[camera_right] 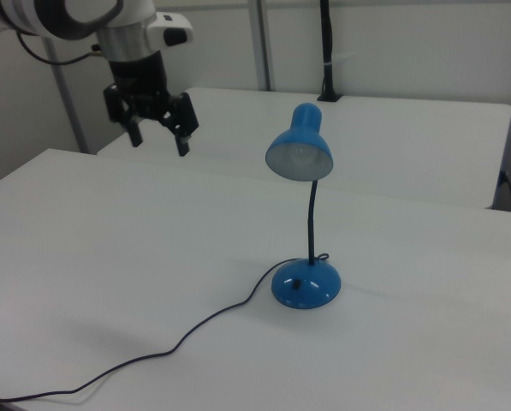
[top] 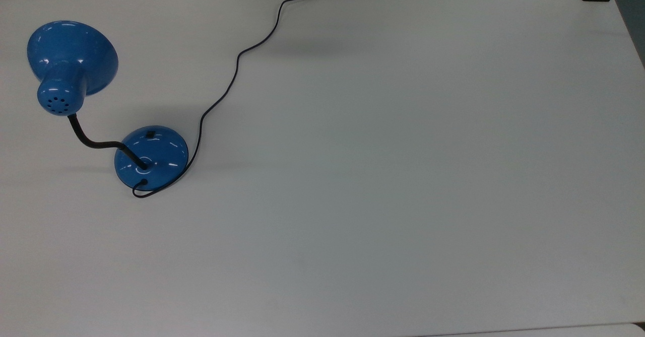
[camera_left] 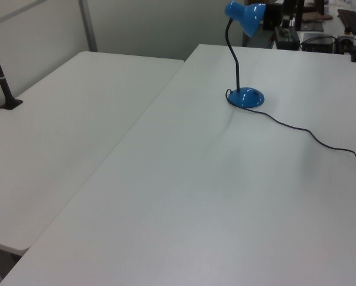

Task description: Turn off the lamp

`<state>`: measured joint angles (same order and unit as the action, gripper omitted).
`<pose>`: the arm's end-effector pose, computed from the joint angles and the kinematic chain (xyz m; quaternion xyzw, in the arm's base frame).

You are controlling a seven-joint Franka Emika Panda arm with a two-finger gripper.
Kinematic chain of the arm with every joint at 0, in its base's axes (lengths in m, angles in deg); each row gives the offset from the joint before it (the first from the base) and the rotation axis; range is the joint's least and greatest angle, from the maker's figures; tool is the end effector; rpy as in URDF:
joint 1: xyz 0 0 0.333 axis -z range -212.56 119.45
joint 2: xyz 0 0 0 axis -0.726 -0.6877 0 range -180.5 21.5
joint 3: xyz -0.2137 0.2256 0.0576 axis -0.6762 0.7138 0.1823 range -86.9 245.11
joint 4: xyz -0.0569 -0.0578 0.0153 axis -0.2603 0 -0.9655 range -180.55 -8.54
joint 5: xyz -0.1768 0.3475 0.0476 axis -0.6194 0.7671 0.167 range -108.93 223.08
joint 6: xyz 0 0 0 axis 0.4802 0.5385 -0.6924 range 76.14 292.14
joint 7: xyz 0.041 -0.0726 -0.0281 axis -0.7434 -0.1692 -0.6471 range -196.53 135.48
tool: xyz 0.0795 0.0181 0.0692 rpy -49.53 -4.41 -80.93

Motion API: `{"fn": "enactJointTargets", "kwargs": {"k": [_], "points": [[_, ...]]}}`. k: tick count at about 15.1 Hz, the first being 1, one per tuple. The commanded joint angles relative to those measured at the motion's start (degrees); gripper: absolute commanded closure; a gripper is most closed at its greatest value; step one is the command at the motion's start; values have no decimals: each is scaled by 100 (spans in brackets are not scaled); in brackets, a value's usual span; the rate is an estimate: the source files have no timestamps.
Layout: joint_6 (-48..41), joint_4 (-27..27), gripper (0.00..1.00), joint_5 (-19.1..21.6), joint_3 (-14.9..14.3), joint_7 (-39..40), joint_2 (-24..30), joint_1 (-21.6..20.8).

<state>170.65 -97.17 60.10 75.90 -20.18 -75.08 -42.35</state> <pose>0.5328 -0.0653 0.6507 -0.9982 -0.0252 -0.0501 0.0211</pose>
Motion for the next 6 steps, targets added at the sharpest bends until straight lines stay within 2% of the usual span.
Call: {"fn": "enactJointTargets", "kwargs": {"k": [1,6], "points": [[387,26,0,-109,-57,-525,-205,-68],[326,34,0,-127,-48,-525,-187,-77]]}}
